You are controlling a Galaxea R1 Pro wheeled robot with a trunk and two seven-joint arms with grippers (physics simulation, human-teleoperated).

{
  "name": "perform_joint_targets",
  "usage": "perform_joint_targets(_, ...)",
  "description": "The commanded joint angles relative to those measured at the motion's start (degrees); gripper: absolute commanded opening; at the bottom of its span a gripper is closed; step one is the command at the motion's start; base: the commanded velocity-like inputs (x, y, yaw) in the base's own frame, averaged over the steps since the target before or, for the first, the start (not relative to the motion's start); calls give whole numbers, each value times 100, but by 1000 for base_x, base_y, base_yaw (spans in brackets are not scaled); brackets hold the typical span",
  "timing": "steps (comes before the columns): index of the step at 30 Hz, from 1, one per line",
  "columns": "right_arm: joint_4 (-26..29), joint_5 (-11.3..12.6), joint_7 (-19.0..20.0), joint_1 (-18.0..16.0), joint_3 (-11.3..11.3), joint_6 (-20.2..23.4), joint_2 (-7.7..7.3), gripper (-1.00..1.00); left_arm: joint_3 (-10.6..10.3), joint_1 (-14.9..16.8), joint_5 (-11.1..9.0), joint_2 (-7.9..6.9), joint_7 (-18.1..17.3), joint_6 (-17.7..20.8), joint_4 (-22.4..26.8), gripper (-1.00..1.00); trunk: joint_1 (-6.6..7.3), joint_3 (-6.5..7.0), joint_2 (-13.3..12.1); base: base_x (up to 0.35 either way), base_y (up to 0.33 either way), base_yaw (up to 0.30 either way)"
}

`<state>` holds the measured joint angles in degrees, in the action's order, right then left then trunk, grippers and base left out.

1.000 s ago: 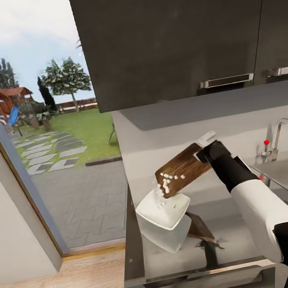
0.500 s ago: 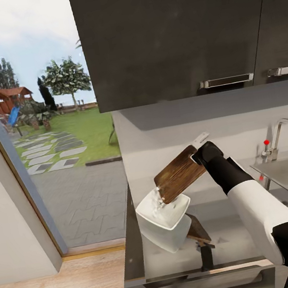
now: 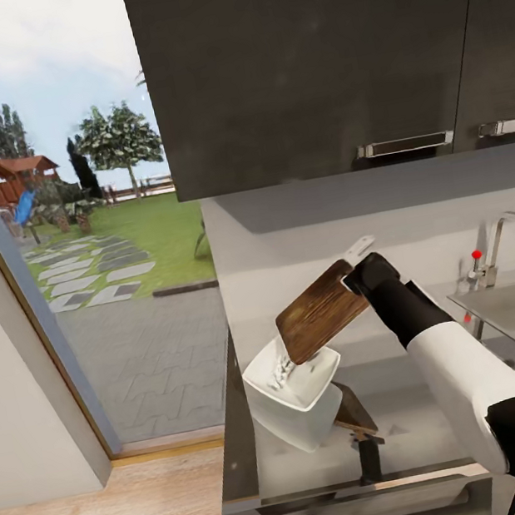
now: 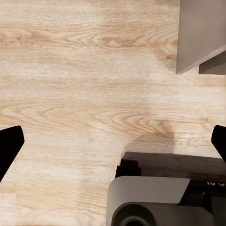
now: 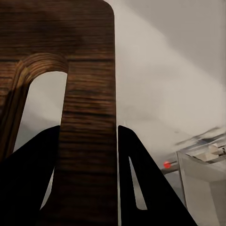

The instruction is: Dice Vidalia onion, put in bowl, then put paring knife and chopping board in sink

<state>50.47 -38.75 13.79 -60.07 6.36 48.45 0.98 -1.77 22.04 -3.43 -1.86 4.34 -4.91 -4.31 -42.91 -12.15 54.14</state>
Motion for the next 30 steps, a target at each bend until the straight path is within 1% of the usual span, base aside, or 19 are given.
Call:
perform_joint_targets(1,9,-50,52,-5,-7,14,-9,-100,-21,11,-35,1,5,-45,-26,100,-1,-8,6,0,0,0)
perform_joint_targets(2,21,-40,72,-5,-20,5,-21,-100,-22,11,-36,1,5,-45,-26,100,-1,-8,6,0,0,0)
perform_joint_targets(3,103,-28,210,-5,-59,-3,-42,-100,-23,11,-36,1,5,-45,-26,100,-1,-8,6,0,0,0)
perform_joint_targets(5,288,-17,668,-5,-227,-7,-75,-100,-24,11,-35,3,5,-45,-26,100,-1,-8,6,0,0,0)
perform_joint_targets(6,377,-14,1000,-5,-403,-9,-104,-100,-25,11,-35,5,5,-45,-26,100,-1,-8,6,0,0,0)
perform_joint_targets(7,456,-13,1356,-5,-638,-9,-155,-100,-24,11,-36,7,5,-45,-26,100,-1,-8,6,0,0,0)
perform_joint_targets(9,553,-15,1996,-5,-1191,-15,-297,-100,-25,11,-35,9,5,-45,-23,100,-1,-8,6,0,0,0)
perform_joint_targets(11,590,-13,2407,-5,-1641,-22,-452,-100,-23,11,-35,9,5,-45,-20,100,-1,-8,6,0,0,0)
perform_joint_targets(12,599,-9,2533,-5,-1776,-28,-521,-100,-24,11,-35,10,5,-45,-19,100,-1,-8,6,0,0,0)
perform_joint_targets(14,602,-2,2686,-5,-1923,-80,-656,-100,-22,11,-35,15,5,-49,-18,100,-1,-8,6,0,0,0)
perform_joint_targets(16,555,8,2769,-5,-1997,-252,-780,-100,-21,11,-35,17,5,-54,-17,100,-1,-8,6,0,0,0)
perform_joint_targets(18,400,13,2806,-5,-2050,-484,-865,-100,-19,11,-38,40,5,-65,-17,100,-1,-8,6,0,0,0)
perform_joint_targets(19,247,14,2813,-5,-2137,-598,-906,-100,-18,11,-40,51,5,-72,-17,100,-1,-8,6,0,0,0)
perform_joint_targets(20,56,13,2816,-5,-2300,-720,-947,-100,-18,11,-41,59,5,-78,-17,100,-1,-8,6,0,0,0)
perform_joint_targets(21,-150,11,2818,-5,-2533,-871,-983,-100,-17,11,-42,63,5,-84,-17,100,-1,-8,6,0,0,0)
perform_joint_targets(23,-516,0,2804,-5,-3059,-1284,-1022,-100,-17,11,-43,64,5,-92,-17,100,-1,-8,6,0,0,0)
perform_joint_targets(24,-710,-12,2781,-5,-3346,-1620,-1035,-100,-17,11,-43,63,5,-95,-17,100,-1,-8,6,-17,0,0)
perform_joint_targets(26,-872,-27,2714,-5,-3531,-1924,-1043,-100,-17,11,-43,68,3,-102,-17,100,-1,-8,6,-71,0,0)
perform_joint_targets(30,-954,-33,2625,-5,-3673,-2113,-1063,-100,-17,11,-50,71,4,-234,-23,100,-1,-8,6,-192,0,0)
